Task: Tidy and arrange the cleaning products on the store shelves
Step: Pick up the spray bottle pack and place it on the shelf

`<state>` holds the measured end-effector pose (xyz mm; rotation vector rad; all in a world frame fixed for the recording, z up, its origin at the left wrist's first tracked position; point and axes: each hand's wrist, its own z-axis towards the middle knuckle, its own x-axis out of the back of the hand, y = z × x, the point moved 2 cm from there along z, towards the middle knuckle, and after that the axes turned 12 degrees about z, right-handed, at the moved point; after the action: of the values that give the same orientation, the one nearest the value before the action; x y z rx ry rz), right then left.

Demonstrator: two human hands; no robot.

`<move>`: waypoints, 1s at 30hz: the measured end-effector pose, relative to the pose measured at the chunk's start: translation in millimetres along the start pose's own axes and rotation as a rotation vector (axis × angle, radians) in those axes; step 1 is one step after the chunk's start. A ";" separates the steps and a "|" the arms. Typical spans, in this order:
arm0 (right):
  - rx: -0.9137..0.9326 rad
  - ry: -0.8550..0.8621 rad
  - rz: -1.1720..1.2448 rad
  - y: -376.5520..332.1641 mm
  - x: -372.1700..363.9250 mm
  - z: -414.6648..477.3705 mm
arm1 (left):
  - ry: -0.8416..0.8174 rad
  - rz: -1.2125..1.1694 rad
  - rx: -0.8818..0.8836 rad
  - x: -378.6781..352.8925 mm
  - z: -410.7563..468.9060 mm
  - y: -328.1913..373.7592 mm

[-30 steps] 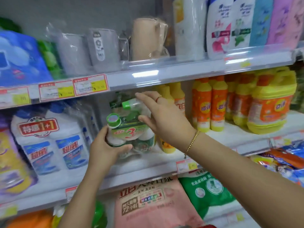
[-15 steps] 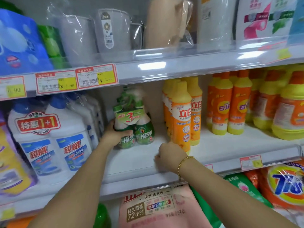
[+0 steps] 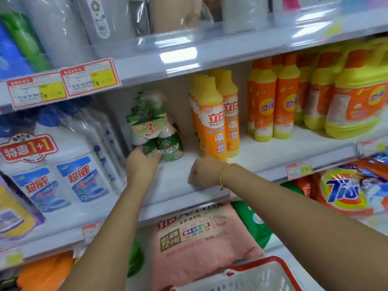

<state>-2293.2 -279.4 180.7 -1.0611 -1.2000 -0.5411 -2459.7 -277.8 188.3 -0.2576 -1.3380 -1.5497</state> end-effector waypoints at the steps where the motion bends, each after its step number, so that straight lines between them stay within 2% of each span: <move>1: 0.051 0.038 0.044 5.6 4.6 -11.3 | -0.002 -0.058 -0.078 -0.8 -27.6 12.6; 3: 0.137 0.196 0.087 22.9 17.2 -46.6 | -0.066 -0.136 -0.228 -9.4 -89.8 37.1; 5: 0.164 0.354 0.065 50.5 27.7 -94.3 | -0.209 -0.179 -0.311 -30.4 -147.8 56.4; 7: 0.101 0.374 0.054 90.2 31.6 -146.2 | -0.383 -0.232 -0.377 -61.9 -197.4 73.7; 12: -0.303 0.098 0.033 233.2 2.4 -272.6 | -0.891 -0.230 -0.471 -164.4 -306.0 113.6; 15: -0.604 -0.183 0.073 308.2 -45.5 -340.9 | -1.159 -0.080 -0.478 -226.4 -362.8 123.6; 18: -0.678 -0.444 0.125 349.2 -99.4 -385.0 | -1.361 0.119 -0.446 -265.3 -411.8 130.6; 20: -0.618 -0.420 0.057 361.0 -120.4 -400.1 | -1.468 0.143 -0.466 -278.8 -439.6 135.2; 22: -0.540 -0.289 -0.034 366.8 -125.3 -405.3 | -1.553 0.099 -0.447 -287.5 -462.3 138.1; 24: -0.467 -0.267 -0.157 368.3 -123.2 -404.9 | -1.584 0.059 -0.371 -297.6 -477.9 135.4; 27: -0.400 -0.290 -0.187 364.8 -118.9 -401.0 | -1.547 -0.022 -0.204 -303.0 -483.4 130.3; 30: -0.328 -0.284 -0.204 345.0 -105.9 -391.6 | -1.456 -0.089 -0.147 -293.0 -466.6 125.6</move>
<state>-1857.7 -488.8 -43.1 -1.3330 -1.5137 -0.7838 -2027.7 -486.5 -110.1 -1.6558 -2.2809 -1.4842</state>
